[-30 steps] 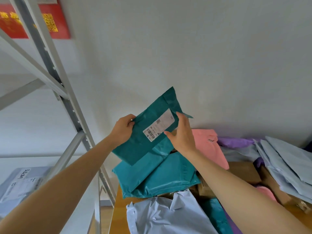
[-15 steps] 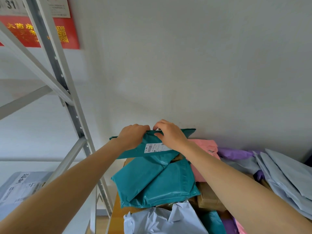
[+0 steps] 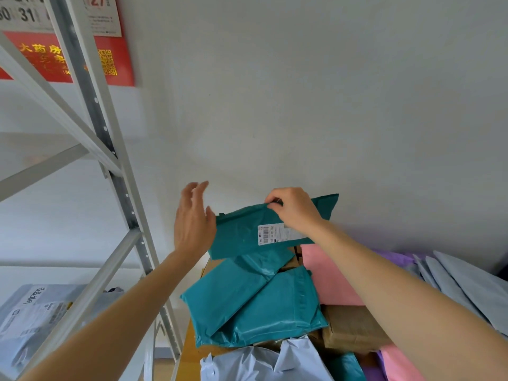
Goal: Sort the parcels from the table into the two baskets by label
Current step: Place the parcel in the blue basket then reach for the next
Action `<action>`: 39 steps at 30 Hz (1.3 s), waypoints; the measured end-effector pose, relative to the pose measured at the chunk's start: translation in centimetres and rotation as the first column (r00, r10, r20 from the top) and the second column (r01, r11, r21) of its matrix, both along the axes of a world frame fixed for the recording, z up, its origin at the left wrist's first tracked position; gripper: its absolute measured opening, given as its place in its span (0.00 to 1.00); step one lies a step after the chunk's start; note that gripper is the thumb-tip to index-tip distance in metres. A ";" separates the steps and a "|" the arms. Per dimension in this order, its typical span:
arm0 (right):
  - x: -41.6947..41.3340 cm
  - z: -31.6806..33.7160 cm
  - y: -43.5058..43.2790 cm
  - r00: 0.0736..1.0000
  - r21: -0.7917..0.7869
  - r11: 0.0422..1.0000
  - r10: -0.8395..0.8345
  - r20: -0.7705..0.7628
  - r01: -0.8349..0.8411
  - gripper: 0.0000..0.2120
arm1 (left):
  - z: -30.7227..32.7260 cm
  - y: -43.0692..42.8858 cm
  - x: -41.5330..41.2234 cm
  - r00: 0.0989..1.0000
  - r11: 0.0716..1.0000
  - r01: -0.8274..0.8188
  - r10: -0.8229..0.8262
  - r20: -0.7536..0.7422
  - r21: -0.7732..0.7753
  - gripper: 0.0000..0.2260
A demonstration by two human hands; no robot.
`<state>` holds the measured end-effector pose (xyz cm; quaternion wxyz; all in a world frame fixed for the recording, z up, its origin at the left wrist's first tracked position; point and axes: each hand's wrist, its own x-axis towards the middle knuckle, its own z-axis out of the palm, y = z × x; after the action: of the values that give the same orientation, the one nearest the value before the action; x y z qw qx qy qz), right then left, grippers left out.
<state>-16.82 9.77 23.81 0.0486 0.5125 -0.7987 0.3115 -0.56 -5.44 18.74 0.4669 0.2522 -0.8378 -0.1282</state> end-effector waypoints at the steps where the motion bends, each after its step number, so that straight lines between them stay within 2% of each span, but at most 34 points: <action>1: -0.1 0.4 0.1 1.000 -0.013 1.000 -0.007 0.017 0.007 0.07 | -0.7 0.1 0.2 0.997 0.997 -0.032 0.037 -0.066 0.076 0.24; 4: -0.3 1.4 0.2 1.000 -0.013 1.000 -0.007 0.015 0.007 0.06 | -2.4 1.0 0.1 0.949 0.926 -0.043 0.155 -0.275 0.375 0.23; 7: -0.5 2.1 0.3 0.999 -0.028 0.999 -0.027 0.018 0.027 0.06 | -3.0 1.8 -0.6 0.845 0.692 -0.007 0.390 -0.366 0.722 0.19; 9: -0.7 2.6 0.3 0.998 -0.067 0.997 -0.046 0.047 0.049 0.05 | -3.7 2.0 -0.8 0.845 0.516 0.017 0.450 -0.289 0.856 0.18; 11: -0.8 3.1 0.3 0.995 -0.110 0.992 -0.051 0.085 0.060 0.05 | -5.0 2.3 -1.1 0.922 0.385 0.046 0.338 -0.187 0.922 0.19; 12: -0.7 3.5 0.3 0.993 -0.127 0.990 -0.049 0.103 0.062 0.05 | -5.7 2.4 -1.4 0.952 0.305 0.103 0.246 -0.182 0.947 0.20; 14: -0.7 4.1 0.2 0.991 -0.143 0.988 -0.042 0.129 0.061 0.04 | -6.7 2.7 -2.2 0.962 0.070 0.246 0.101 -0.252 0.967 0.24; 15: -0.8 4.4 0.2 0.990 -0.144 0.988 -0.043 0.135 0.062 0.04 | -6.8 2.9 -2.6 0.953 -0.042 0.296 0.081 -0.292 0.954 0.26; 17: -0.9 4.9 0.3 0.988 -0.144 0.987 -0.053 0.147 0.074 0.04 | -6.8 3.4 -3.4 0.931 -0.172 0.363 0.096 -0.351 0.916 0.22; 19: -1.0 5.3 0.6 0.976 -0.168 0.981 -0.066 0.207 0.102 0.04 | -6.5 4.4 -4.1 0.923 -0.255 0.379 0.028 -0.385 0.890 0.15; 20: -1.1 5.5 0.8 0.966 -0.191 0.975 -0.066 0.251 0.116 0.04 | -6.3 4.9 -4.5 0.913 -0.284 0.388 -0.012 -0.408 0.877 0.13; 23: -1.2 6.2 1.3 0.922 -0.271 0.950 -0.042 0.386 0.157 0.04 | -5.7 6.3 -5.6 0.830 -0.360 0.470 -0.128 -0.542 0.805 0.20; 25: -1.4 6.5 1.9 0.892 -0.301 0.937 -0.024 0.452 0.178 0.07 | -5.2 6.7 -6.2 0.773 -0.362 0.526 -0.175 -0.610 0.770 0.15; 27: -1.7 6.6 2.5 0.872 -0.311 0.930 -0.021 0.490 0.198 0.08 | -4.9 6.5 -6.7 0.763 -0.326 0.562 -0.151 -0.628 0.760 0.11; 33: -2.9 5.9 4.0 0.825 -0.300 0.915 -0.058 0.563 0.270 0.06 | -4.0 5.3 -6.7 0.761 -0.265 0.612 -0.061 -0.646 0.745 0.17; 39: -4.1 4.8 5.3 0.803 -0.254 0.923 -0.091 0.588 0.290 0.08 | -2.1 3.4 -5.7 0.777 -0.164 0.589 -0.156 -0.610 0.791 0.17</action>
<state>-20.95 15.08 28.65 -0.0733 0.2970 -0.7607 0.5725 -6.21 -2.04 16.63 0.2069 0.2183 -0.4388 -0.8468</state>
